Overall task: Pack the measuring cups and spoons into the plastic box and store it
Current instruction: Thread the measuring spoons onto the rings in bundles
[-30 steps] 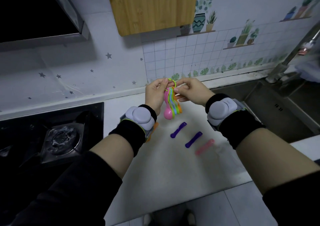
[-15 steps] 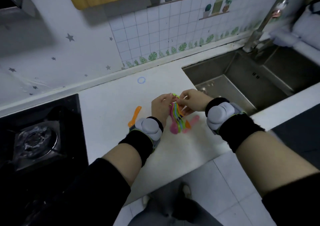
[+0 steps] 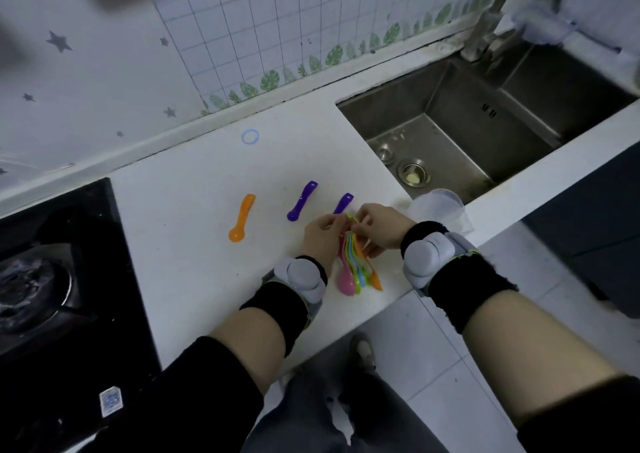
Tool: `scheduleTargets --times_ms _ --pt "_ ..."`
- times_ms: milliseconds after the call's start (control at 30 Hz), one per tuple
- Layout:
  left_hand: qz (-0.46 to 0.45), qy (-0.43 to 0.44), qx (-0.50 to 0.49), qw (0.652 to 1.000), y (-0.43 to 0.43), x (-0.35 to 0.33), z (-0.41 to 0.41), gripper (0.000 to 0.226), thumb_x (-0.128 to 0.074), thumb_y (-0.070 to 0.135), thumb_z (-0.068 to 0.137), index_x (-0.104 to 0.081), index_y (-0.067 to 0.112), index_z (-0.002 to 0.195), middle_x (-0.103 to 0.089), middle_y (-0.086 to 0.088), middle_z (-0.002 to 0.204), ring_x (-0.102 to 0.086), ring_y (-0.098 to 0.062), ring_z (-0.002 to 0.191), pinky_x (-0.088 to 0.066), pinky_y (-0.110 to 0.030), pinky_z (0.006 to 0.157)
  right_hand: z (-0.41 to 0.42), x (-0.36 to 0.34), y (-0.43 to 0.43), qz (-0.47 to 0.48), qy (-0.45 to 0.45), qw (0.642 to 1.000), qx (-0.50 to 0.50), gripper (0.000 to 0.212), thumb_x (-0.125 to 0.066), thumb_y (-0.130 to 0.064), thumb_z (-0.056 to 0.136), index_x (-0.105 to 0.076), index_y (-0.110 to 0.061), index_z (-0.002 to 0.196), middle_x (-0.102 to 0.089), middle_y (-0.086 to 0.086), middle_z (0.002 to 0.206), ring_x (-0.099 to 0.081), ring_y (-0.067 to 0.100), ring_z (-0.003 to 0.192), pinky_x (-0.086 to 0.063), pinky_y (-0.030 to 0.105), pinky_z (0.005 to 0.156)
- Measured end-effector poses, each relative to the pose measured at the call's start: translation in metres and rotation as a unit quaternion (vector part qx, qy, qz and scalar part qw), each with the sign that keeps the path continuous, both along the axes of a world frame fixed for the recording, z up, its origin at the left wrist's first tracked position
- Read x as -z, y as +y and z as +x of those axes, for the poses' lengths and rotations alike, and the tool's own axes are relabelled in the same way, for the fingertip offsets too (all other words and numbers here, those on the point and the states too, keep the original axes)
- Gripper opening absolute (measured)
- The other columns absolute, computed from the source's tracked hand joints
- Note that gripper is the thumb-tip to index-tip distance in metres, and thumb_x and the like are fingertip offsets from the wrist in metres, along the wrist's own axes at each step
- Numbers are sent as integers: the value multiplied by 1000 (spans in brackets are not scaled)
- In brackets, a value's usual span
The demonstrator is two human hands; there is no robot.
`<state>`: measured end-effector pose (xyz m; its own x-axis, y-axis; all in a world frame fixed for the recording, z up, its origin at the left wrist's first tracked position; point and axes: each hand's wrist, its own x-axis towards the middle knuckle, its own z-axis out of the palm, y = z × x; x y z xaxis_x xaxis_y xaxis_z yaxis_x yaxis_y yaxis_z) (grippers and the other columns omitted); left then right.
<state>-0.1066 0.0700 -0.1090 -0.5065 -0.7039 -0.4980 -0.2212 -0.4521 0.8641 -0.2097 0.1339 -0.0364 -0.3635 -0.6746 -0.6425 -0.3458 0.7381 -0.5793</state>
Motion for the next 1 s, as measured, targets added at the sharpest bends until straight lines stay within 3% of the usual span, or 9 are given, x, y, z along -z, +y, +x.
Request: scheduleTargets --times_ms 133,267,367,500,667,833,1000 --pt "0 -31 52 998 5 9 -2 29 -58 19 89 -70 21 62 -70 2 66 -64 -19 67 -53 -38 78 2 8 10 25 5 1000 11 25 -49 -23 96 -45 -3 111 -66 20 97 -69 40 85 -57 51 79" --pt "-19 -57 112 992 11 12 -7 23 -56 19 91 -68 16 72 -68 -7 77 -63 -25 79 -53 -39 83 4 14 18 52 84 994 -40 31 -45 -20 97 -44 2 119 -61 24 114 -61 38 102 -50 47 92" --pt "-47 -75 146 985 18 11 -11 19 -53 15 92 -67 5 84 -67 -15 81 -62 -24 81 -52 -39 83 5 19 23 65 127 988 -50 28 -43 -16 96 -44 2 117 -59 23 115 -60 37 103 -49 43 92" --pt "-83 -96 182 975 25 9 -15 23 -49 14 92 -68 1 93 -68 -25 98 -64 -35 92 -52 -45 91 3 25 31 72 161 983 -57 26 -40 -16 95 -45 0 115 -59 21 112 -55 30 91 -41 34 76" --pt "-111 -144 220 958 25 12 -19 23 -49 20 92 -68 6 94 -70 -19 99 -64 -34 98 -49 -45 94 4 33 33 77 167 981 -54 27 -37 -17 98 -46 0 117 -56 19 118 -54 32 106 -32 29 75" --pt "-146 -163 241 946 21 11 -21 22 -49 20 92 -69 11 90 -71 -11 93 -66 -28 92 -51 -35 87 4 32 30 75 157 984 -44 27 -35 -13 98 -49 0 117 -56 18 120 -54 31 109 -39 31 83" --pt "-170 -160 246 941 19 6 -25 24 -50 12 91 -69 7 106 -70 -12 105 -65 -26 99 -50 -34 92 5 26 26 78 160 983 -35 20 -32 -8 99 -50 -2 106 -53 20 127 -51 31 117 -38 32 94"
